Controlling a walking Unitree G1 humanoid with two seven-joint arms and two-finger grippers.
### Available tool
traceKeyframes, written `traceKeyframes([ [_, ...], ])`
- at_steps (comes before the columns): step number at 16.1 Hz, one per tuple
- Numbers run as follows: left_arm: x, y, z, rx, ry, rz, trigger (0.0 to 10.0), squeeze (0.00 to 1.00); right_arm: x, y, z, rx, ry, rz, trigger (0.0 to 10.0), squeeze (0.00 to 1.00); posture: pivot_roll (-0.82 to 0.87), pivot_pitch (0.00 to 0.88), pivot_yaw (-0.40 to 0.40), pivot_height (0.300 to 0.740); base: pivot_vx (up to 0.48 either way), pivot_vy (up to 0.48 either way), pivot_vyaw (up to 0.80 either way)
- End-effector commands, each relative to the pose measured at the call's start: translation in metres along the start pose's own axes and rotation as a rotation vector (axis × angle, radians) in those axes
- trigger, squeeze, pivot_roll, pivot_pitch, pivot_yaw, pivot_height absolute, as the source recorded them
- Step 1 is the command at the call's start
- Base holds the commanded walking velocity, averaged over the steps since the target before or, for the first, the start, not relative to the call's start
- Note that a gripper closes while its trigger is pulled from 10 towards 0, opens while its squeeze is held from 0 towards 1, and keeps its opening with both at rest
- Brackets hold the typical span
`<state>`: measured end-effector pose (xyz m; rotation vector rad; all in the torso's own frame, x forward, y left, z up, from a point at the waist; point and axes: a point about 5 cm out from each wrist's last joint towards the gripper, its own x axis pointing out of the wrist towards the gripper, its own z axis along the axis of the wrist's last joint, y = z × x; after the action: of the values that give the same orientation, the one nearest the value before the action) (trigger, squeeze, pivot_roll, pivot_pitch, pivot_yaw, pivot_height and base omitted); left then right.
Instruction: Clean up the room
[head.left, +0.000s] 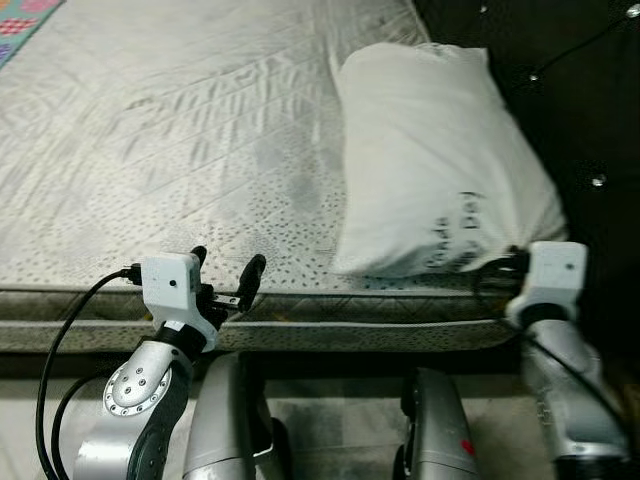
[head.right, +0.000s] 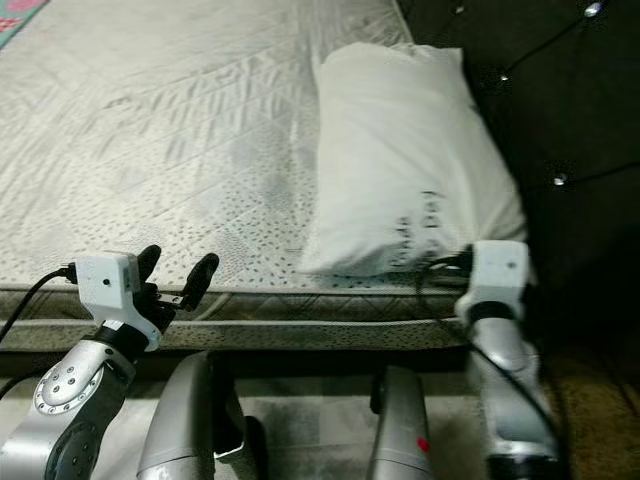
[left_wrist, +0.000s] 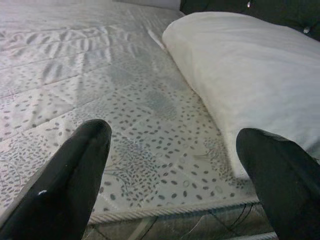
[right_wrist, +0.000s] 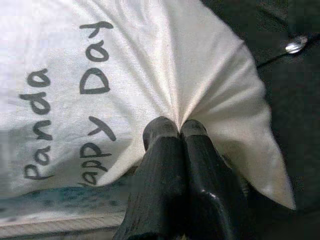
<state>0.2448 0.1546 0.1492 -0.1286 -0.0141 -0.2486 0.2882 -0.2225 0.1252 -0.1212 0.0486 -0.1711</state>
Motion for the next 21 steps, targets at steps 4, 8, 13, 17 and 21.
traceKeyframes([
  [4,-0.002,0.0,-0.005,-0.002,0.005,0.017,10.0,0.0,-0.01,0.019,0.003,0.089,-0.01,0.058,10.0,1.0,-0.1,0.077,-0.006,0.542,0.0,0.0,0.0],
  [8,-0.002,-0.001,-0.008,-0.011,0.002,0.026,10.0,0.0,-0.015,0.031,0.007,0.151,-0.006,0.124,10.0,1.0,-0.11,0.044,-0.008,0.542,0.0,0.0,0.0],
  [13,-0.002,-0.004,-0.015,-0.023,0.004,0.045,10.0,0.0,-0.012,0.049,0.025,0.172,-0.054,0.209,10.0,0.0,-0.12,0.019,-0.012,0.542,0.0,0.0,0.0],
  [17,0.0,-0.006,-0.016,-0.031,-0.005,0.048,10.0,0.0,-0.005,0.054,0.039,0.195,-0.091,0.224,10.0,0.0,-0.12,0.011,-0.021,0.559,0.0,0.0,-0.1],
  [21,0.0,-0.007,-0.017,-0.034,-0.008,0.049,10.0,0.0,-0.003,0.054,0.041,0.2,-0.096,0.224,10.0,0.0,-0.12,0.009,-0.022,0.594,0.0,0.0,-0.1],
])
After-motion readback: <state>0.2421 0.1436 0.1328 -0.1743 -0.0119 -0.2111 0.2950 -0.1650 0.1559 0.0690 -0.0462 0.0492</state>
